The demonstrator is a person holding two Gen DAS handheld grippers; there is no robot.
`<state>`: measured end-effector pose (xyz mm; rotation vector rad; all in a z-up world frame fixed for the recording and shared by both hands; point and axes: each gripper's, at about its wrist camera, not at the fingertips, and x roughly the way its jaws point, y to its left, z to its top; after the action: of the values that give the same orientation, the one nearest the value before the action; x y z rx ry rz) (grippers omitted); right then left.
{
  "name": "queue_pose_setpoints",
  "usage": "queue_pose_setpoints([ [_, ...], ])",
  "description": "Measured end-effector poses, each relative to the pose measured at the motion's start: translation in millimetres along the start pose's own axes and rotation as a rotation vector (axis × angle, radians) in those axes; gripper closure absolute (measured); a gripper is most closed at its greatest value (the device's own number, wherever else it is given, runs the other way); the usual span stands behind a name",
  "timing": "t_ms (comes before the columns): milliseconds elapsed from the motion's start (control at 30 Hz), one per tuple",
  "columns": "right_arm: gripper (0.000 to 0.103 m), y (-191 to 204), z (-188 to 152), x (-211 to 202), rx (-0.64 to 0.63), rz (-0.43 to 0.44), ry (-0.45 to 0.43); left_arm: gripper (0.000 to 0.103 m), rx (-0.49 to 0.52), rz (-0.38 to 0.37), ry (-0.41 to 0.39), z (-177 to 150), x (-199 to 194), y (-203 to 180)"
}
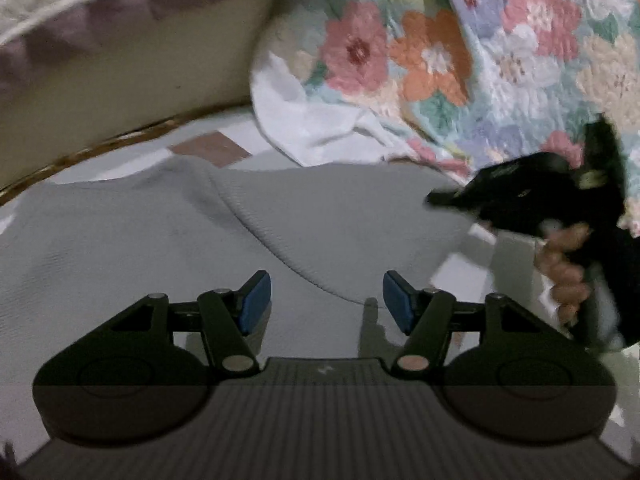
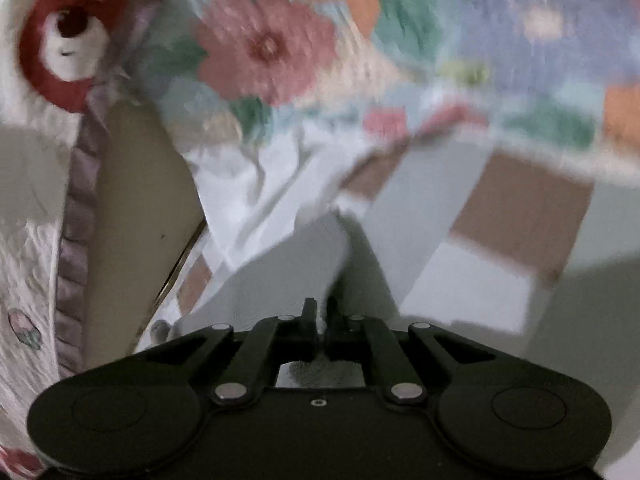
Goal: Fold clothes
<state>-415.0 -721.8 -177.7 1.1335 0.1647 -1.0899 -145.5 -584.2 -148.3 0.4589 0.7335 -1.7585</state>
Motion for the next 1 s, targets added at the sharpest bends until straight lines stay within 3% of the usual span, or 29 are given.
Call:
queue_pose_setpoints([
  [67,0.098,-5.4,8.4,-6.7,-0.023,-0.008,-0.017,0.041,0.045,-0.012,0.027,2.0,9.1,-3.0],
  [167,0.098,1.1,11.9,-0.2,-0.123,-0.062,0.037,0.041,0.037,-0.042,0.102,-4.0,20.1,-1.5],
  [267,0.098,7.6,11.4,4.2,-0.191,-0.074,0.055,0.041,0.022,-0.044,0.089,-11.4,21.4,1.2],
  [400,0.098,14.6,12.5,-3.3,-0.189,-0.039,0.023,0.040,-0.010,-0.037,0.104,-4.7,19.7,4.5],
  [533,0.098,46.2,7.8,-18.0,-0.219,0.042,-0.009,0.040,-0.078,-0.044,-0.014,1.5,-18.5,30.4],
  [600,0.098,79.5,-2.6,-28.7,-0.304,0.109,-0.018,0.040,-0.137,0.020,-0.048,1.3,-38.8,53.4],
  [667,0.098,120.2,-22.4,-47.3,-0.435,0.157,-0.047,0.040,-0.175,0.163,-0.052,-1.3,-58.4,76.9],
  [767,0.098,178.4,-82.8,-86.5,-0.779,0.205,-0.055,0.040,-0.171,0.389,-0.041,-8.2,-86.2,99.9],
  [800,0.097,192.6,-112.5,-94.6,-0.962,0.222,-0.045,0.040,-0.185,0.411,-0.053,-13.7,-97.9,107.9],
  [900,0.097,202.1,-199.6,-87.2,-1.345,0.293,0.127,0.040,-0.302,0.377,-0.068,-34.2,-120.4,128.8],
  [1000,0.090,187.6,-254.6,-76.4,-1.519,0.299,0.269,0.040,-0.344,0.347,-0.098,-47.9,-130.9,127.8],
])
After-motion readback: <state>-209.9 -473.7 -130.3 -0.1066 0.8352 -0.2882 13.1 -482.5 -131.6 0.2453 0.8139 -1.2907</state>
